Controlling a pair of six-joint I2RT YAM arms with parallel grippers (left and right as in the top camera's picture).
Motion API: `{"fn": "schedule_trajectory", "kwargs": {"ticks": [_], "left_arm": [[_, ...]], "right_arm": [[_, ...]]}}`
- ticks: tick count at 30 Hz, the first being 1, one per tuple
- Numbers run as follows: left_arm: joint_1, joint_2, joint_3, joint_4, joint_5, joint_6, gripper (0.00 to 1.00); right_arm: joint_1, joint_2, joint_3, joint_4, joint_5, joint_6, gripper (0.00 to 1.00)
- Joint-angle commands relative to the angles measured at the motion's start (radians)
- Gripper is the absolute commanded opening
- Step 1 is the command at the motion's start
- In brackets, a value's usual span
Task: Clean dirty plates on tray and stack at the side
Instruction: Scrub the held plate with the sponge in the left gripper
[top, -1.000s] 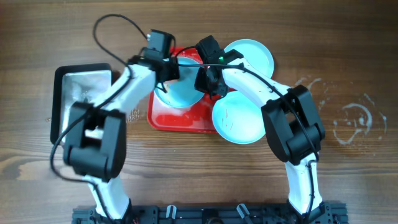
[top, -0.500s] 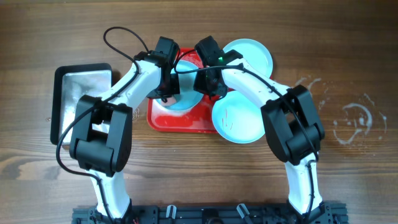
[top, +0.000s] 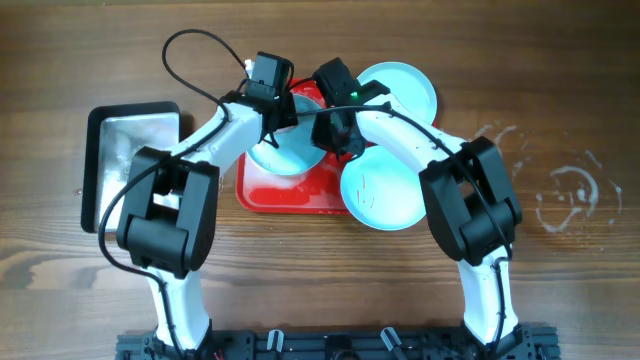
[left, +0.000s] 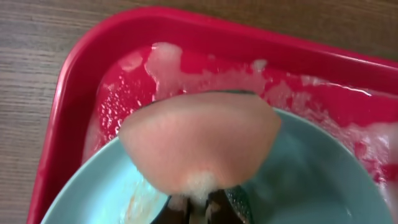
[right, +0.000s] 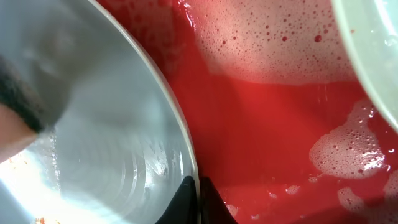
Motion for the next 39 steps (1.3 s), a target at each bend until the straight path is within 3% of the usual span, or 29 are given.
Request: {"fn": "schedule_trajectory", "kwargs": {"ticks": [1, 6, 10, 12, 16, 20, 23, 27, 29, 32, 39], "left_arm": [[0.004, 0.051, -0.016, -0.098, -0.195, -0.017, 0.04], [0.005, 0.051, -0.016, -0.328, -0.442, -0.018, 0.04], [0.004, 0.051, -0.016, -0.442, -0.445, -0.017, 0.04], [0.002, 0.051, -0.016, -0.456, -0.357, -0.005, 0.04], [-0.001, 0.051, -0.016, -0.457, 0.08, 0.063, 0.04], [-0.001, 0.051, -0.016, -0.462, 0.369, 0.137, 0.04], [0.0, 0.051, -0.016, -0.482, 0.502, 0.184, 0.04], [0.0, 0.051, -0.016, -0.555, 0.538, 0.199, 0.04], [0.0, 0.051, -0.016, -0.579, 0.512, 0.212, 0.04], [0.0, 0.051, -0.016, -0.561, 0.351, 0.161, 0.04], [0.009, 0.051, -0.016, -0.421, -0.247, -0.174, 0.04]], "right_arm": [[0.002, 0.018, -0.011, -0.006, -0.002, -0.023, 0.04], [0.002, 0.018, -0.011, -0.003, -0.003, -0.023, 0.04], [0.002, 0.018, -0.011, 0.005, -0.013, -0.027, 0.04], [0.002, 0.018, -0.011, 0.005, -0.013, -0.027, 0.04], [0.002, 0.018, -0.011, 0.004, -0.013, -0.029, 0.04], [0.002, 0.018, -0.011, 0.004, -0.013, -0.029, 0.04], [0.002, 0.018, -0.011, 0.004, -0.013, -0.029, 0.04], [0.002, 0.018, -0.011, 0.004, -0.013, -0.029, 0.04], [0.002, 0.018, -0.011, 0.004, -0.013, -0.029, 0.04], [0.002, 0.018, -0.011, 0.005, -0.013, -0.029, 0.04], [0.002, 0.018, -0.011, 0.004, -0.013, -0.029, 0.04]]}}
